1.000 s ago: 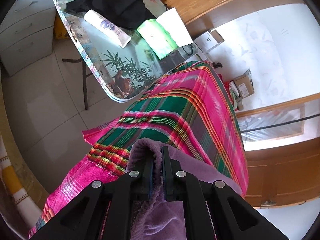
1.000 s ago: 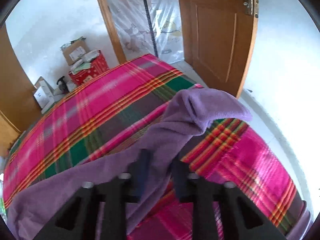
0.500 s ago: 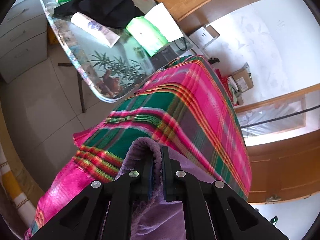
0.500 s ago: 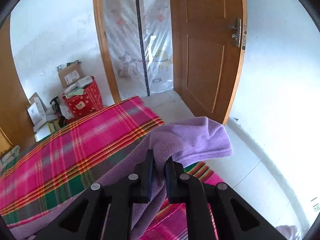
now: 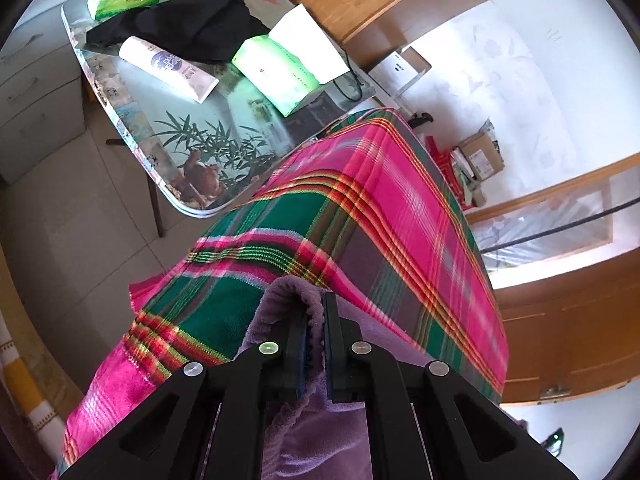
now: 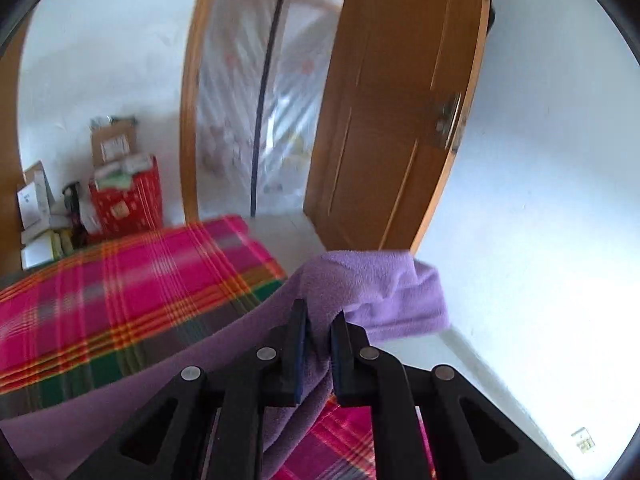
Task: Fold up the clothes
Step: 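Grasp and lift the pants edge with the right gripper while the left gripper holds the waistband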
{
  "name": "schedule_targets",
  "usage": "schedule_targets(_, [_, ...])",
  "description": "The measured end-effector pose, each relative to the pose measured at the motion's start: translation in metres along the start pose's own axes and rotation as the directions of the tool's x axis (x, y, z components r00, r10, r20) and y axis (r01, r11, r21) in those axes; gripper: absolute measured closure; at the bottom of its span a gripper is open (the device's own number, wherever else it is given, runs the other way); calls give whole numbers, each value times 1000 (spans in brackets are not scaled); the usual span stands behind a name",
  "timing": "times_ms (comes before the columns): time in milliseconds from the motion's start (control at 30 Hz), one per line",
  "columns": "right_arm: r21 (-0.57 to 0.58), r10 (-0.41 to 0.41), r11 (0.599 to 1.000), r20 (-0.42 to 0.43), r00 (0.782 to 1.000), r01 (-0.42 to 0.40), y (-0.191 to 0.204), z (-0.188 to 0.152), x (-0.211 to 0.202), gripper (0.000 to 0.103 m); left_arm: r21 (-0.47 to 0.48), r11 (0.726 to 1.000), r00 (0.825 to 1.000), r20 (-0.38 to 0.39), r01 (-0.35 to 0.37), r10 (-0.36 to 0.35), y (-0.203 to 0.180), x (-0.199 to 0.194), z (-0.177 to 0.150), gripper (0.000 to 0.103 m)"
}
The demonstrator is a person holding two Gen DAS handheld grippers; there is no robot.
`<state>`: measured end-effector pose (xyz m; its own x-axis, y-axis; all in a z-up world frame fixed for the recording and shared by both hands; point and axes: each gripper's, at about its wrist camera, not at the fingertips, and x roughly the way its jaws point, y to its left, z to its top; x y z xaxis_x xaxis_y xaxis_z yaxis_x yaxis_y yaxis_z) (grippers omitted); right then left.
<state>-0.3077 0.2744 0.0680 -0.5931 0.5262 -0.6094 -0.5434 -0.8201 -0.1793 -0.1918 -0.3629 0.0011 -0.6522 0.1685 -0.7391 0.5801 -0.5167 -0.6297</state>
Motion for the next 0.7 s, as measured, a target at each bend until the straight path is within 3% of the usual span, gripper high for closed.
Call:
schedule_targets(200, [-54, -37, 998, -63, 997, 33, 19, -11, 32, 92, -4, 1000, 1000, 3, 1, -1, -1, 2, 3, 97])
schedule_targets(433, [-165, -59, 985, -27, 998, 54, 36, -20, 36, 91, -34, 999, 1000, 15, 11, -11, 2, 1, 2, 97])
schedule_targets(567, [-66, 30, 997, -104, 994, -37, 14, -21, 32, 89, -31, 999, 1000, 12, 16, -16, 1, -3, 0, 97])
schedule_targets(700, [-39, 128, 990, -116, 985, -133, -6, -31, 10, 88, -9, 1000, 1000, 11, 16, -16, -1, -14, -2, 87])
